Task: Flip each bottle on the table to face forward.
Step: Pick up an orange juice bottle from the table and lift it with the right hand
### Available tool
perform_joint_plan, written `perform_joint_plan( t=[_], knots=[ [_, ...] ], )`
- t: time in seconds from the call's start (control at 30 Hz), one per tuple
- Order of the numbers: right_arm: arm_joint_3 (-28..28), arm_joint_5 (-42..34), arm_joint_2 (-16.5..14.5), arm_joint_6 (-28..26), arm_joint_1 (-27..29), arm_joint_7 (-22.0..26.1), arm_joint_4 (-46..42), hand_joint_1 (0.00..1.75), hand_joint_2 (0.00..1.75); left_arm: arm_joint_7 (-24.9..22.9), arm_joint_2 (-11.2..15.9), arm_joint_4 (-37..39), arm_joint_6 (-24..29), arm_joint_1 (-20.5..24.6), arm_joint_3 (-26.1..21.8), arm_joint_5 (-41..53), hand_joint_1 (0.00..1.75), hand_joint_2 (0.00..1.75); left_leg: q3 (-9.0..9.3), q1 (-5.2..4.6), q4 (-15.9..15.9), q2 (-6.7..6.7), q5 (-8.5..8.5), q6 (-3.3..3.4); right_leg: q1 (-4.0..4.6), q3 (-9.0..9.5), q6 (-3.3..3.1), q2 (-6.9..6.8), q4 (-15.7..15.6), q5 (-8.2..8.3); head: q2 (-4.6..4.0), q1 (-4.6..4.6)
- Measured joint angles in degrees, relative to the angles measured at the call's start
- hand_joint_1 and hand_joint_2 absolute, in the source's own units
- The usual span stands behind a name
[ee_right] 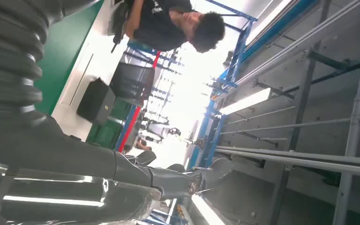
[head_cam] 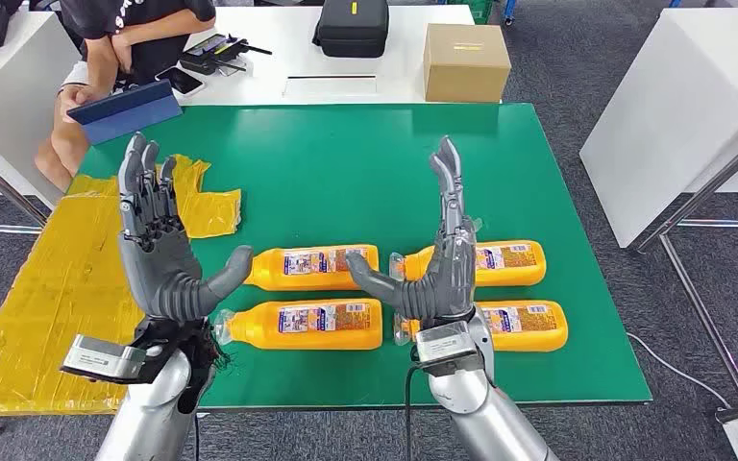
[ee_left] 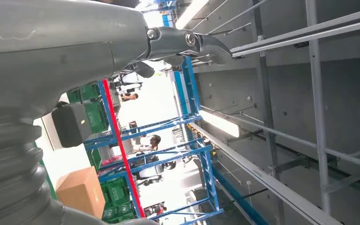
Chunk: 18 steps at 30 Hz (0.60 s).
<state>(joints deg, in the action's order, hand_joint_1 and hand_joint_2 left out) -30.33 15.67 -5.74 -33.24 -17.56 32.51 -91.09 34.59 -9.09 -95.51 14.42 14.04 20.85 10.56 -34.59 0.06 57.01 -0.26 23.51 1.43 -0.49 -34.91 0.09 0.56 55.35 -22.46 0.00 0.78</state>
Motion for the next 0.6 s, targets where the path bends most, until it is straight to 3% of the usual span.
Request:
perform_joint_plan(
  t=[0.13,0.3,0.47,0.6],
  knots=[
    [0.4,6.7,0.2,0.1,0.0,-4.8,-0.7,0.0,1.75,-0.1,-0.2,-0.3,0.0,0.0,-0.4,0.7,0.0,1.75,0.0,0.0,0.0,0.0,0.0,0.0,0.0,0.0,0.0,0.0,0.0,0.0,0.0,0.01],
    [1.5,23.5,1.8,7.5,-0.1,-19.1,-2.6,0.0,1.75,-0.1,-0.5,-0.6,-0.2,-0.3,-1.6,1.1,0.0,1.75,0.0,0.0,0.0,0.0,0.01,0.01,0.0,0.0,0.0,0.0,0.0,0.0,0.0,-0.01],
    [3.1,31.8,6.4,14.5,-0.6,-27.7,-3.3,0.0,1.75,0.0,-0.5,-0.5,-1.2,-1.0,-3.0,0.3,0.0,1.75,0.0,-0.03,0.0,-0.01,0.0,0.01,-0.02,0.0,0.01,-0.01,0.0,0.0,0.0,0.0],
    [5.1,33.8,12.3,15.7,0.2,-29.7,-3.5,0.0,1.75,0.0,-0.6,-0.2,-0.6,-1.0,-3.6,0.2,0.0,1.75,-0.02,-0.08,0.0,-0.03,0.04,0.08,-0.06,0.02,0.03,-0.05,0.0,0.0,0.0,0.01]
  ],
)
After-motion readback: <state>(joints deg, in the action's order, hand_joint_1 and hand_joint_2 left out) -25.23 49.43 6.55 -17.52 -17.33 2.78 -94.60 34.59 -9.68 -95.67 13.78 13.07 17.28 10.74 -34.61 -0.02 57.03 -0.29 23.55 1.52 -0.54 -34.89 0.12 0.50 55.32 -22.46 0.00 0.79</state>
